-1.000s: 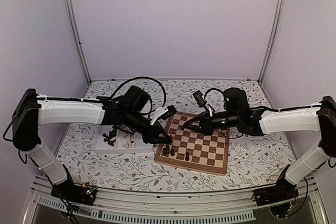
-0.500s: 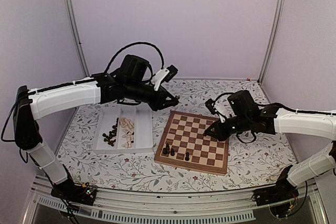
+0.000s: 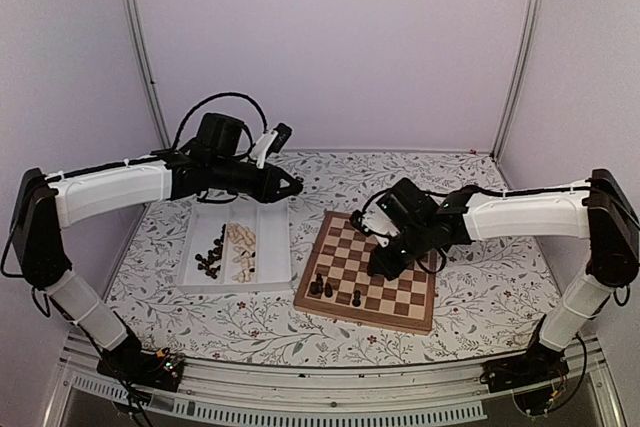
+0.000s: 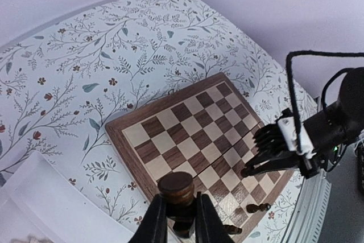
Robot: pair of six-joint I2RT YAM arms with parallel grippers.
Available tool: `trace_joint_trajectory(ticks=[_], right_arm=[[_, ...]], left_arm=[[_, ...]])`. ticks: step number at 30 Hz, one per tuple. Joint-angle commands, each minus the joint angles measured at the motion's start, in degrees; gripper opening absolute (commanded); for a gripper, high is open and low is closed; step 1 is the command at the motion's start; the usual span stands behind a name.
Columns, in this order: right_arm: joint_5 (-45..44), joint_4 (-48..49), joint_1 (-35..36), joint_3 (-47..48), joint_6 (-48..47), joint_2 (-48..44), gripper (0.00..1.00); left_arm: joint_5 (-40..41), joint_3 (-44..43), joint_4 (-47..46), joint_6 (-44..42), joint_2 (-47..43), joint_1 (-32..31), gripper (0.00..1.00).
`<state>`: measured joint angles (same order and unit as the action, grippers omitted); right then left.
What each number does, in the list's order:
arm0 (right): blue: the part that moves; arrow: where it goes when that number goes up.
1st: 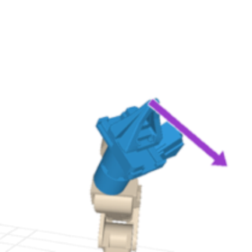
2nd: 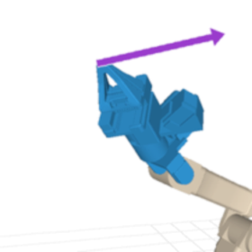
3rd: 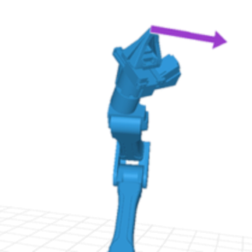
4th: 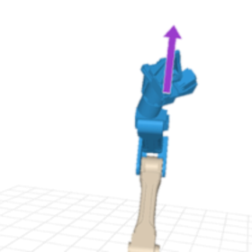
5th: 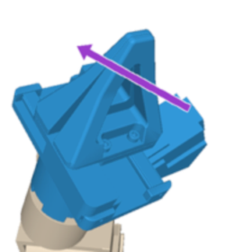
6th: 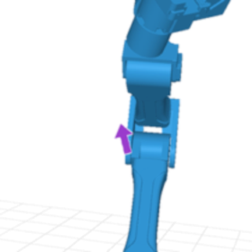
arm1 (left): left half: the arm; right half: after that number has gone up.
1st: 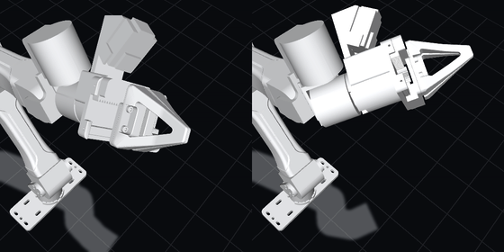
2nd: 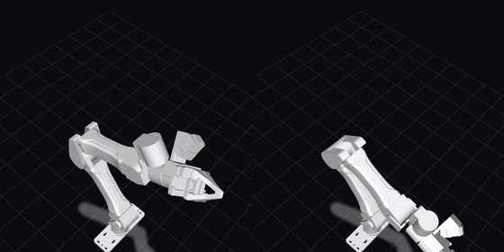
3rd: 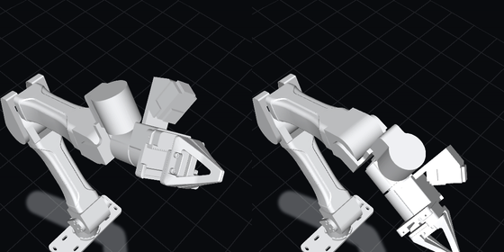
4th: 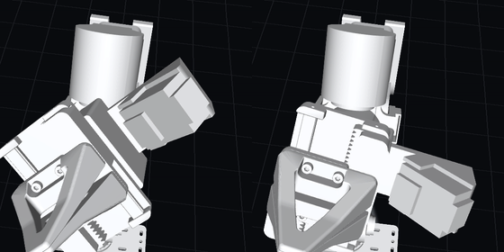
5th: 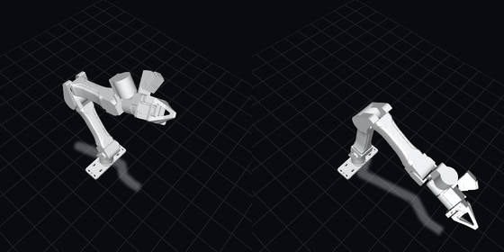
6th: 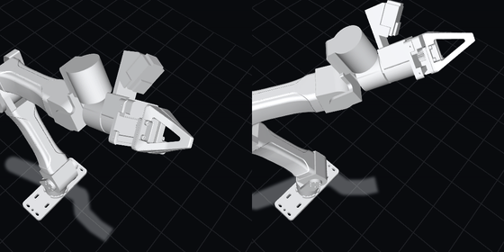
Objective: Set up the chess pieces on the board
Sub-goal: Place the chess piece on the chessboard.
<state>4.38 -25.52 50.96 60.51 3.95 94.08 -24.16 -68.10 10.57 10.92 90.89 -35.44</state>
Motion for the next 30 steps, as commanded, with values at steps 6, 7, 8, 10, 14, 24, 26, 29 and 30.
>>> trace_joint_trajectory(ticks=[6,7,8,10,14,24,26,29,30], right_arm=[[-0.7,-3.1,2.1,5.2,-2.8,6.5,0.0],[0.0,-2.9,2.3,5.3,-2.9,6.7,0.0],[0.5,-2.8,2.5,5.4,-3.0,6.9,0.0],[1.3,-2.8,2.9,5.6,-3.3,7.5,0.0],[3.0,-2.6,3.3,5.7,-3.3,8.4,0.0],[4.1,-3.6,3.4,5.8,-3.3,8.7,0.0],[4.1,-3.6,3.5,5.9,-3.3,8.6,0.01],[4.2,-3.6,3.5,5.8,-3.3,8.7,0.03],[4.2,-3.7,3.5,5.9,-3.3,8.6,0.05]], left_arm=[[0.8,0.8,-1.6,0.1,-3.6,0.7,0.0],[0.7,0.8,-1.5,0.1,-3.6,0.8,0.0],[0.7,0.8,-1.5,0.2,-3.6,0.9,0.0],[0.6,0.8,-1.4,0.3,-3.6,1.0,0.0],[0.6,0.9,-1.4,0.4,-3.5,1.2,0.0],[0.2,0.6,-0.9,0.7,-2.5,1.6,0.0],[0.0,0.6,-0.9,0.8,-2.4,1.6,0.0],[-0.2,0.6,-0.8,0.9,-2.3,1.6,0.0],[-0.2,0.6,-0.8,0.9,-2.2,1.6,0.0]])
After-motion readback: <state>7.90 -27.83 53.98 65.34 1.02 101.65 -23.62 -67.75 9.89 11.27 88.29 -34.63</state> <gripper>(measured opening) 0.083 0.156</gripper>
